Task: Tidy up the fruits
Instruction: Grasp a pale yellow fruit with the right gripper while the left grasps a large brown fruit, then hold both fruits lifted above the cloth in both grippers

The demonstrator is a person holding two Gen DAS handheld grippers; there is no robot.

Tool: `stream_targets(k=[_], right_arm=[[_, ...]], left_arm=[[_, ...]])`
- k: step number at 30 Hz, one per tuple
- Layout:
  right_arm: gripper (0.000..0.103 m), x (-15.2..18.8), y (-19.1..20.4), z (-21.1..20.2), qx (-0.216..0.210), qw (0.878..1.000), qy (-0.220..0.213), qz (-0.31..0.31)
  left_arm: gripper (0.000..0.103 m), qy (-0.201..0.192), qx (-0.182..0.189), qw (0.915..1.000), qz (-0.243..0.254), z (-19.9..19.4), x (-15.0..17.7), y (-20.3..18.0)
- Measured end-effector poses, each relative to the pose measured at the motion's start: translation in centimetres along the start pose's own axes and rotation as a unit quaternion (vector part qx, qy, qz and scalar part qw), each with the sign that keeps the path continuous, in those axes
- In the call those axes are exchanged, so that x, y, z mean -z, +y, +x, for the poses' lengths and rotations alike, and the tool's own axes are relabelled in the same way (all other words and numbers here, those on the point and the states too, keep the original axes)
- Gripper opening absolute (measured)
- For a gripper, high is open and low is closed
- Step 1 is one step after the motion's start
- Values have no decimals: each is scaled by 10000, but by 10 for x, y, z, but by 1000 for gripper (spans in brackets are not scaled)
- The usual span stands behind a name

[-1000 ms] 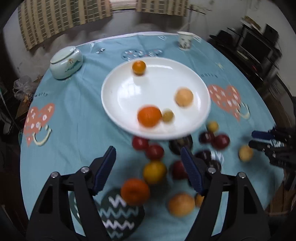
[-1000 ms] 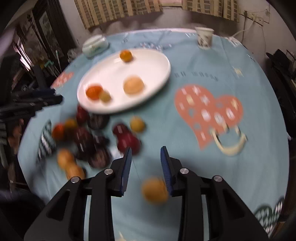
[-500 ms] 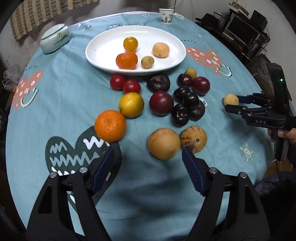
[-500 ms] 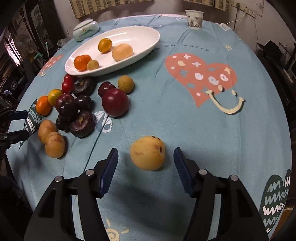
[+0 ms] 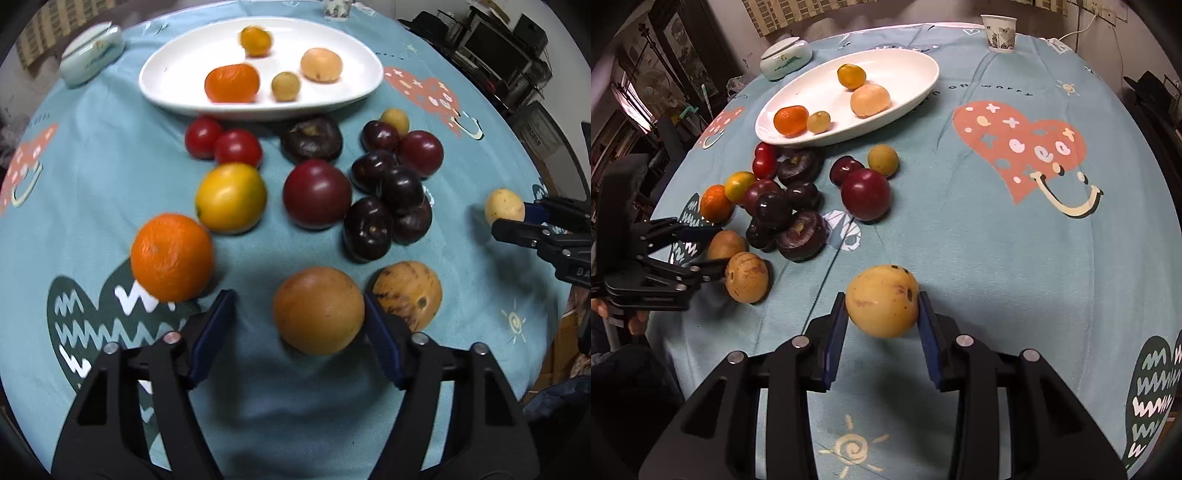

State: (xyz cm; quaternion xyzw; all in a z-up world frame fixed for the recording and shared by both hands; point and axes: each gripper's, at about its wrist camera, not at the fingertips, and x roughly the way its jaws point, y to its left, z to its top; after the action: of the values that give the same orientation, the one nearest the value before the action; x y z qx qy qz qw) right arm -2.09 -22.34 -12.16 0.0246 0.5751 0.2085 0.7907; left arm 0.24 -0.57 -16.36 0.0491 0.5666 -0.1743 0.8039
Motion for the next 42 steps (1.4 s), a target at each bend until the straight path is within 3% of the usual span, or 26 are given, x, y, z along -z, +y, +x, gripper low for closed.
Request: stream_targets(k=[1,6,10,18,23,42], right_arm=[[38,0,1,-1,-17,10000,-11,7],[38,0,7,-2,-84,10000,-35,-8],[38,-3,16,-3,-203,9998,-44,-75],[38,-9,72,5,-714,9953,57,-651],[38,-11,94,8,-806,9925,83,-911],[38,-11,94,11,-829,9923,186,-906]], left_arm=[[46,4,142,9999,53,-1,-1,-2],[46,95,0,10000,-15,-10,-5,-2],[46,-50,-211,9997,-83,-33,-10,-5],[46,-367,-648,9971,130,-60,-24,-26],[46,-364,-639,9971,180,-63,-23,-32],[46,-276,-673,9972,160,-60,-21,-29]])
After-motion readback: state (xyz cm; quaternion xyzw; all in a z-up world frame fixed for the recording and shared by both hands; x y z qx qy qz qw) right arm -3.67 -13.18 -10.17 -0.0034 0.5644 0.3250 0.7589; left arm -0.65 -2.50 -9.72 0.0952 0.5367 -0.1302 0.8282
